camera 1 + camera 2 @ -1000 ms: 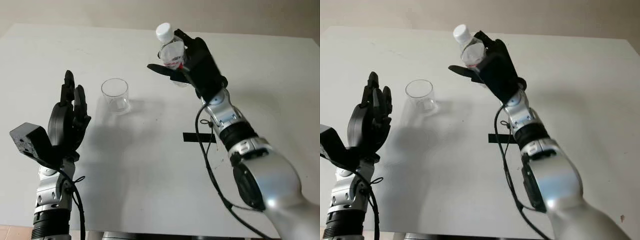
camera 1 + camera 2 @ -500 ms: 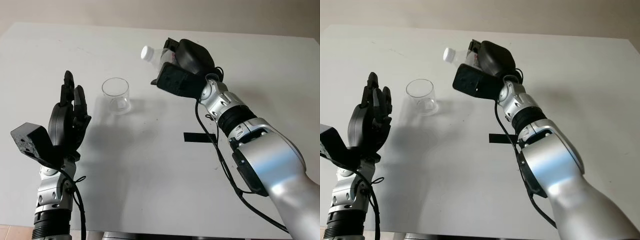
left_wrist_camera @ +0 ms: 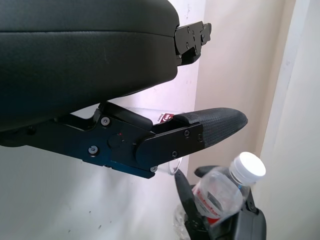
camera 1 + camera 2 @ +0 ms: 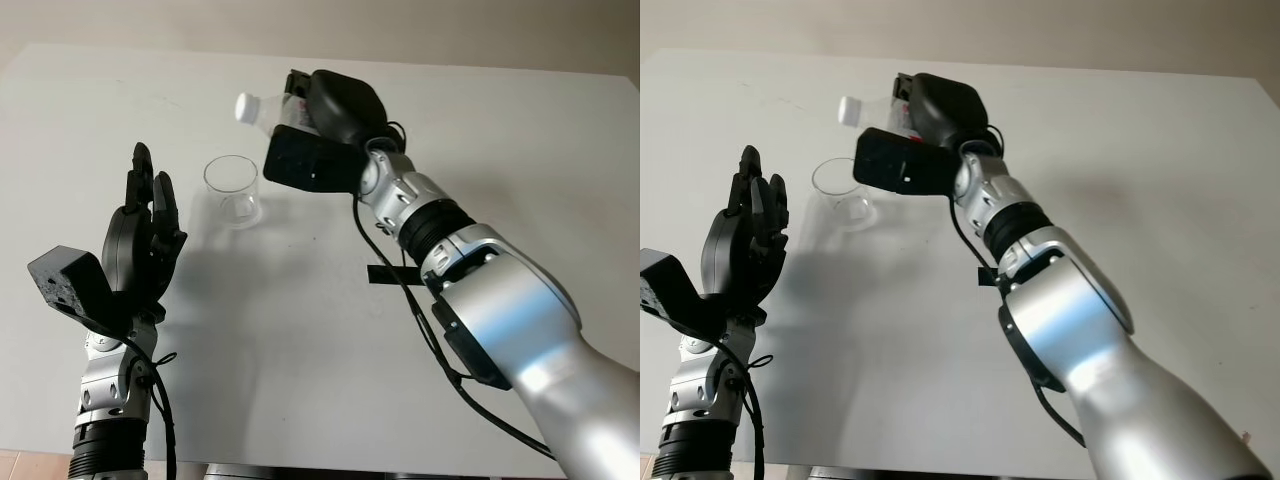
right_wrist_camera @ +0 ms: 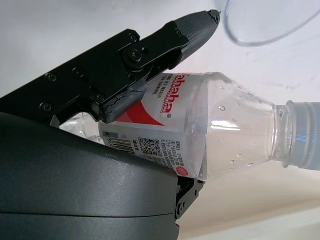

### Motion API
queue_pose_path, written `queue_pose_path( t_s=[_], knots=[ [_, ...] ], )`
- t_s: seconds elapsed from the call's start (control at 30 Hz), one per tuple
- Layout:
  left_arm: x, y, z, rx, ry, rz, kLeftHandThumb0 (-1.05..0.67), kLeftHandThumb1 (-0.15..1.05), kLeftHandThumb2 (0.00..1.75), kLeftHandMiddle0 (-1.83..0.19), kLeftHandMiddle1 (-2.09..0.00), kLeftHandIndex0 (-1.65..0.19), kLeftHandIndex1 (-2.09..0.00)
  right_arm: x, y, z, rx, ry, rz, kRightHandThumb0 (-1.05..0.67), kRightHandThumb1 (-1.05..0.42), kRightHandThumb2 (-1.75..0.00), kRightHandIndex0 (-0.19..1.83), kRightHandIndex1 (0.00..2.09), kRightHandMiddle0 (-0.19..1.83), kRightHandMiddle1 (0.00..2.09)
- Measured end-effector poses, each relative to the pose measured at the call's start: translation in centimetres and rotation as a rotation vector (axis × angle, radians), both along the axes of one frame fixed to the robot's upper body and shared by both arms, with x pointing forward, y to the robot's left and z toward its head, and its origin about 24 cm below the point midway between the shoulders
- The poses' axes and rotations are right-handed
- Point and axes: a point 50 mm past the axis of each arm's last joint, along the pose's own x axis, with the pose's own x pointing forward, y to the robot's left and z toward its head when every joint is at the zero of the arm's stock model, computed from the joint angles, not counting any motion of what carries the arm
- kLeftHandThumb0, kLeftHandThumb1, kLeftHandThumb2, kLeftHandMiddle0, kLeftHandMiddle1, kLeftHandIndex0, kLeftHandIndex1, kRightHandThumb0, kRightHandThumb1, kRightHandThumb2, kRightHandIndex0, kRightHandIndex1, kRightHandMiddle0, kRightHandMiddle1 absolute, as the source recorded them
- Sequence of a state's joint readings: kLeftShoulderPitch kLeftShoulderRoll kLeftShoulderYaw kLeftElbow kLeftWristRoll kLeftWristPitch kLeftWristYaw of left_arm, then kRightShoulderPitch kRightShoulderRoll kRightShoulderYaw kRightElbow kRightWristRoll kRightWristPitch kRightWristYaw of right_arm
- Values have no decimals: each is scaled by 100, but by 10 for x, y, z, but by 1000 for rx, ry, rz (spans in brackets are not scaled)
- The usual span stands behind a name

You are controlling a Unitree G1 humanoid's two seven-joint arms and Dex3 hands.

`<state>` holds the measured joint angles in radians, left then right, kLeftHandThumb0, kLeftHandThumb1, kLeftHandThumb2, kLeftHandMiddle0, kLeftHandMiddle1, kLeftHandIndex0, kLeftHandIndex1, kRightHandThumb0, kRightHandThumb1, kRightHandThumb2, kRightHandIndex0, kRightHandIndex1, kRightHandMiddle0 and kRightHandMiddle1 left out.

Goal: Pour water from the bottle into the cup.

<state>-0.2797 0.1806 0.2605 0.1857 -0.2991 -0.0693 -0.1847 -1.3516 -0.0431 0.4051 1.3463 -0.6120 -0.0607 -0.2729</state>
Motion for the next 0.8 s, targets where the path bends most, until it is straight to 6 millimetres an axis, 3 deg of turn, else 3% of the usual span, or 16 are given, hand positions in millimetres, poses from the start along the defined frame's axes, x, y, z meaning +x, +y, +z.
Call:
queue_pose_path(
  t_s=[0.17,0.23,0.27,0.33,0.5,0.8],
  knots=[
    [-2,-2,-4,-15,20,10,-75,105,66,19,0,19,0,-3,12,3,-62,-32,30,-22,-102,-10,78,209,35,209],
    [-3,-2,-4,-16,21,12,-75,105,65,19,0,19,0,-4,17,5,-125,-77,42,-26,-100,-6,70,209,8,200],
    [-3,-2,-4,-17,23,13,-75,105,65,19,0,19,0,-5,19,6,-168,-104,48,-29,-99,-6,68,209,4,190],
    [-4,-1,-5,-18,28,15,-75,105,65,19,0,19,0,-7,23,7,-257,-153,64,-31,-98,-5,61,209,7,179],
    [-5,0,-7,-18,32,17,-76,105,64,19,0,19,0,-8,29,10,-387,-224,88,-32,-98,-5,65,209,6,178],
    [-5,0,-7,-20,31,16,-77,105,64,19,0,19,0,-8,21,9,-562,-322,107,-40,-96,-5,69,209,22,154]
  ],
)
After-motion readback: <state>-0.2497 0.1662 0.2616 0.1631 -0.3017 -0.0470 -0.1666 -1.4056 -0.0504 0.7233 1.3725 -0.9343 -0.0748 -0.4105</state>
